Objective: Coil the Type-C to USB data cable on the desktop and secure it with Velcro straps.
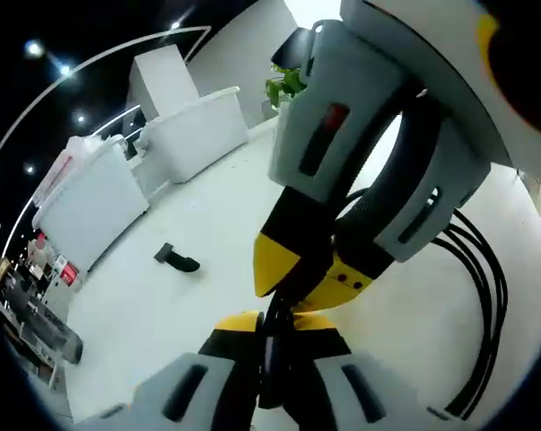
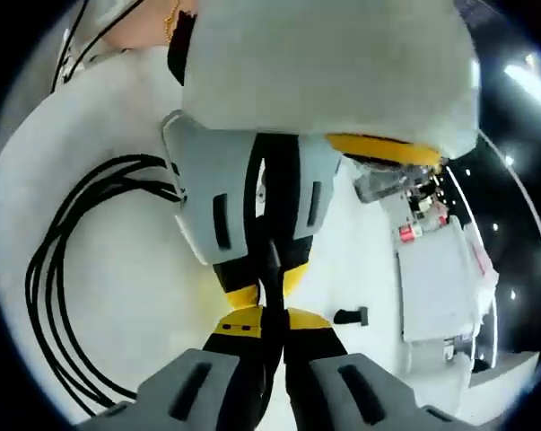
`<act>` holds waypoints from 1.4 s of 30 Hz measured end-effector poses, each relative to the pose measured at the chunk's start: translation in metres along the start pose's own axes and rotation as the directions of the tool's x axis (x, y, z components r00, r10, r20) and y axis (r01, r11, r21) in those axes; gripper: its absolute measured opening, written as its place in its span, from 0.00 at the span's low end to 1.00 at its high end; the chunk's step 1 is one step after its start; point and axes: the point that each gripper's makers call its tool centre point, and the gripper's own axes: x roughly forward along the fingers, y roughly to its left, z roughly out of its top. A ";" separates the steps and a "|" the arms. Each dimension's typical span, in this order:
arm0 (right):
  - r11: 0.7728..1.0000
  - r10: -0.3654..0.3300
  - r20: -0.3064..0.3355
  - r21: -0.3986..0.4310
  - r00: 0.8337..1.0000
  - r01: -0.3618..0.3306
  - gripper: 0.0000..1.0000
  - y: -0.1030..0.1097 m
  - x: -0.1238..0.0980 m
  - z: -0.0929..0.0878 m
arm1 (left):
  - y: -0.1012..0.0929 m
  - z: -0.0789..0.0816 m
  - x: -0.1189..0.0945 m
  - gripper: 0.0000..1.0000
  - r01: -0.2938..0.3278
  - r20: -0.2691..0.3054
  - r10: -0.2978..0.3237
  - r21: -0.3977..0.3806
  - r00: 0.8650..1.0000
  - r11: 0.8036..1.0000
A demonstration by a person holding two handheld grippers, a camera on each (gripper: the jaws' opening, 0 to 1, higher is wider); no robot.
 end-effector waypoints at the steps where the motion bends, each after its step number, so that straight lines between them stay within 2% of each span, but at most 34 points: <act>1: 0.996 0.001 0.028 0.092 1.000 -0.004 0.07 -0.001 -0.002 0.000 | 0.000 -0.001 -0.001 0.10 -0.002 0.006 0.002 -0.043 1.000 0.999; 2: 0.986 0.003 0.048 0.169 0.999 -0.011 0.10 -0.002 -0.005 -0.001 | 0.001 0.000 -0.002 0.09 -0.008 0.015 0.009 -0.058 1.000 0.998; 4: 0.964 0.009 0.083 0.264 0.997 -0.031 0.20 -0.003 -0.014 -0.007 | 0.003 -0.003 -0.003 0.09 -0.013 0.010 0.014 -0.060 1.000 0.998; 6: 0.917 -0.022 0.120 0.397 0.993 -0.028 0.24 -0.009 -0.024 -0.014 | 0.008 -0.006 -0.006 0.09 -0.043 0.002 0.043 -0.066 0.999 0.997; 7: 0.886 -0.057 0.125 0.464 0.990 -0.007 0.24 -0.014 -0.029 -0.019 | 0.009 -0.005 -0.008 0.09 -0.050 0.013 0.052 -0.110 0.999 0.993; 8: 0.846 -0.105 0.125 0.533 0.987 0.023 0.25 -0.021 -0.033 -0.025 | 0.009 -0.004 -0.010 0.09 -0.043 0.020 0.045 -0.110 0.999 0.993; 9: 0.789 -0.140 0.114 0.612 0.984 0.042 0.27 -0.023 -0.038 -0.031 | 0.009 -0.002 -0.011 0.09 -0.046 0.032 0.051 -0.128 0.998 0.991; 10: 0.760 -0.151 0.104 0.648 0.983 0.048 0.31 -0.021 -0.040 -0.034 | 0.009 -0.001 -0.012 0.09 -0.051 0.031 0.055 -0.130 0.998 0.990; 12: 0.742 -0.175 0.067 0.665 0.982 0.087 0.46 -0.015 -0.040 -0.035 | 0.012 0.004 -0.014 0.09 -0.086 0.028 0.090 -0.122 0.996 0.989; 13: 0.732 -0.191 0.015 0.668 0.981 0.132 0.51 -0.013 -0.039 -0.039 | 0.012 0.006 -0.016 0.09 -0.096 0.027 0.100 -0.116 0.995 0.989; 14: 0.739 -0.211 -0.037 0.648 0.977 0.184 0.50 -0.011 -0.037 -0.041 | 0.014 0.009 -0.018 0.09 -0.107 0.032 0.111 -0.116 0.993 0.987; 16: 0.744 -0.262 -0.106 0.611 0.959 0.271 0.42 -0.011 -0.034 -0.043 | 0.014 0.014 -0.021 0.09 -0.115 0.044 0.122 -0.129 0.992 0.985; 17: 0.767 -0.277 -0.118 0.570 0.954 0.294 0.40 -0.012 -0.031 -0.043 | 0.014 0.018 -0.024 0.09 -0.120 0.054 0.128 -0.133 0.990 0.984; 19: 0.793 -0.279 -0.144 0.523 0.950 0.312 0.39 -0.008 -0.025 -0.043 | 0.013 0.022 -0.028 0.09 -0.129 0.062 0.138 -0.133 0.988 0.983; 20: 0.801 -0.283 -0.143 0.509 0.948 0.316 0.36 -0.010 -0.025 -0.044 | 0.013 0.022 -0.030 0.09 -0.142 0.058 0.149 -0.111 0.987 0.984; 21: 0.799 -0.307 -0.151 0.496 0.940 0.340 0.30 -0.013 -0.026 -0.046 | 0.013 0.021 -0.031 0.09 -0.147 0.050 0.153 -0.099 0.987 0.984; 25: 0.803 -0.296 -0.135 0.502 0.946 0.323 0.17 -0.016 -0.025 -0.047 | 0.013 0.026 -0.036 0.09 -0.137 0.082 0.148 -0.122 0.986 0.983; 26: 0.803 -0.291 -0.131 0.505 0.948 0.316 0.17 -0.015 -0.024 -0.048 | 0.013 0.028 -0.036 0.09 -0.131 0.094 0.144 -0.134 0.985 0.982; 27: 0.816 -0.277 -0.124 0.493 0.953 0.301 0.16 -0.013 -0.022 -0.049 | 0.012 0.028 -0.036 0.09 -0.123 0.098 0.136 -0.134 0.986 0.983; 30: 0.835 -0.254 -0.121 0.473 0.959 0.281 0.15 -0.011 -0.019 -0.052 | 0.010 0.025 -0.029 0.10 -0.110 0.087 0.121 -0.128 0.989 0.986; 33: 0.872 -0.252 -0.116 0.404 0.961 0.277 0.15 -0.018 -0.016 -0.054 | 0.013 0.024 -0.024 0.10 -0.108 0.084 0.118 -0.123 0.989 0.987; 37: 0.887 -0.275 -0.109 0.354 0.955 0.296 0.15 -0.041 -0.009 -0.057 | 0.033 0.030 -0.015 0.10 -0.133 0.091 0.145 -0.120 0.985 0.984; 42: 0.883 -0.277 -0.099 0.365 0.956 0.294 0.14 -0.076 0.014 -0.068 | 0.073 0.036 0.005 0.10 -0.151 0.087 0.167 -0.161 0.982 0.975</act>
